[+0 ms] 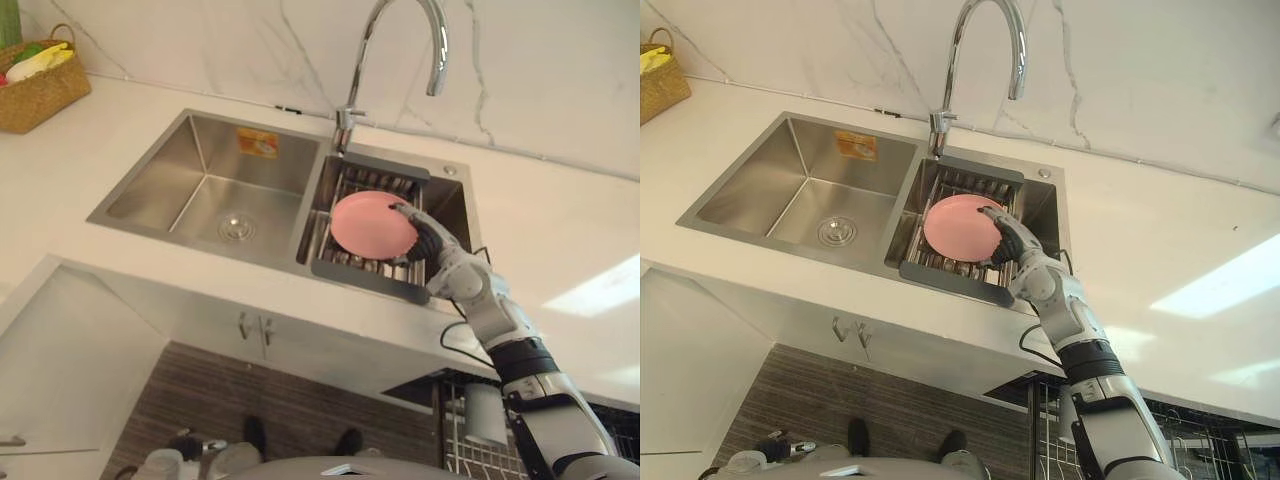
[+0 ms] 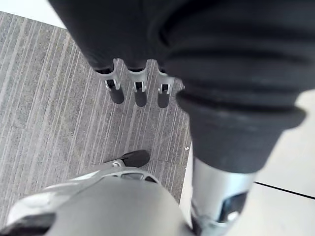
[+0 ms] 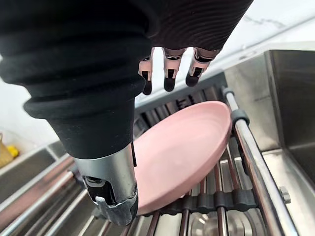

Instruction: Walk over to the sink, pick up the cup, carry it to the dishwasher, place the cup inside the dishwasher, then close the dishwasher door

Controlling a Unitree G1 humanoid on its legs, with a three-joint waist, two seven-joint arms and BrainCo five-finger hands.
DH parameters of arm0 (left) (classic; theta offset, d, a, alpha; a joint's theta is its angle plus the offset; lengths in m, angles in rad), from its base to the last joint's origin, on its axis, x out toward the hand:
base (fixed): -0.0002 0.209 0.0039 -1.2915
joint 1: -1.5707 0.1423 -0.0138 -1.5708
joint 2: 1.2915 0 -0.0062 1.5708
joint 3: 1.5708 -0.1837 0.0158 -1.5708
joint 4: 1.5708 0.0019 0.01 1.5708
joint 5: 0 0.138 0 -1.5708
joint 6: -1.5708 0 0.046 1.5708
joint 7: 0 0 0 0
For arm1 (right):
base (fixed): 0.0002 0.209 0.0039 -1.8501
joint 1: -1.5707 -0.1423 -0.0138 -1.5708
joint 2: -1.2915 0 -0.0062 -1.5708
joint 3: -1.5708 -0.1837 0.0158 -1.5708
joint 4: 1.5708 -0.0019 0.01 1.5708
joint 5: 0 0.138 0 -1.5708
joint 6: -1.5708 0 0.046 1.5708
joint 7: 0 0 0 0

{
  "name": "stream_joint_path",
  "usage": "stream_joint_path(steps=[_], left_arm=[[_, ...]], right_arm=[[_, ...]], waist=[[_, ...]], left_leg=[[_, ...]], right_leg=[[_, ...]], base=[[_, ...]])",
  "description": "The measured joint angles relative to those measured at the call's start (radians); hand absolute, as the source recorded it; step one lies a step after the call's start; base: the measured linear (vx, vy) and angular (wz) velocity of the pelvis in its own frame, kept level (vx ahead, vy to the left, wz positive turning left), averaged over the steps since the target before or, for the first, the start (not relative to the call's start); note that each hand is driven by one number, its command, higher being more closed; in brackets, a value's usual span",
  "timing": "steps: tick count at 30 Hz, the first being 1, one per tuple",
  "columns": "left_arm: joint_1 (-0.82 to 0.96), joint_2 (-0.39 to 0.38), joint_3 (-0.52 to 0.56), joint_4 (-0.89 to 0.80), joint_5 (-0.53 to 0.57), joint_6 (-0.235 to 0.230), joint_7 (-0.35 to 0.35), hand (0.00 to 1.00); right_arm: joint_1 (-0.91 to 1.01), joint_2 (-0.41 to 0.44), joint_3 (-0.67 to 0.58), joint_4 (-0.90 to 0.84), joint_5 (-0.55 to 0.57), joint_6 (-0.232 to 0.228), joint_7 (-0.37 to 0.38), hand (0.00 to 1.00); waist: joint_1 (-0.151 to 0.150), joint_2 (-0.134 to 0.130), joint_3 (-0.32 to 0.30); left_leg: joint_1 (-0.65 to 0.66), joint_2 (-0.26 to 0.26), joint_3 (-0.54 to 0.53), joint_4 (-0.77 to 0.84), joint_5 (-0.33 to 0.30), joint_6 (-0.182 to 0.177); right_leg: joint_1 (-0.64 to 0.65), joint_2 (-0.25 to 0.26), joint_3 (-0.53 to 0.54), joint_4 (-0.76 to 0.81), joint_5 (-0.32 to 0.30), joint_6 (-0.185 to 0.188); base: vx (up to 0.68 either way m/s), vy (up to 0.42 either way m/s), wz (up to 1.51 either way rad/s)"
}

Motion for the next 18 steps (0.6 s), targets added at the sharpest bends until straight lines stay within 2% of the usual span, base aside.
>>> stream_joint_path(steps=[3, 8, 13, 18], left_arm=[[0.01, -0.008, 0.001, 0.0, 0.0, 0.001, -0.013, 0.0], [0.011, -0.008, 0.001, -0.01, 0.002, 0.0, -0.02, 0.0], [0.016, -0.007, 0.0, -0.03, 0.02, 0.0, -0.022, 0.0], [0.015, -0.007, -0.001, -0.037, 0.019, 0.0, -0.023, 0.0]], right_arm=[[-0.017, 0.0, 0.035, 0.023, -0.043, -0.018, 0.001, 0.0], [-0.045, 0.0, 0.069, 0.086, -0.115, -0.016, -0.002, 0.0], [-0.05, 0.003, 0.072, 0.148, -0.198, -0.011, -0.07, 0.0], [-0.05, 0.016, 0.104, 0.171, -0.301, 0.032, -0.089, 0.0]], waist=[[0.005, -0.002, 0.002], [0.014, -0.007, 0.005], [0.022, -0.013, 0.008], [0.035, -0.017, 0.01]], left_leg=[[0.003, -0.001, -0.002, 0.0, 0.0, -0.001], [0.004, -0.002, -0.005, 0.0, 0.0, -0.001], [0.006, -0.002, -0.015, 0.0, 0.0, -0.001], [0.004, -0.003, -0.016, 0.0, -0.001, -0.001]], right_leg=[[0.004, 0.0, -0.001, 0.0, -0.002, 0.002], [0.006, -0.001, -0.004, 0.0, -0.002, 0.002], [0.012, -0.002, -0.009, 0.0, -0.003, 0.004], [0.012, -0.002, -0.01, 0.0, -0.006, 0.006]], base=[[0.03, 0.004, 0.02], [0.01, 0.003, 0.01], [0.01, 0.004, 0.03], [0.0, 0.0, 0.0]])
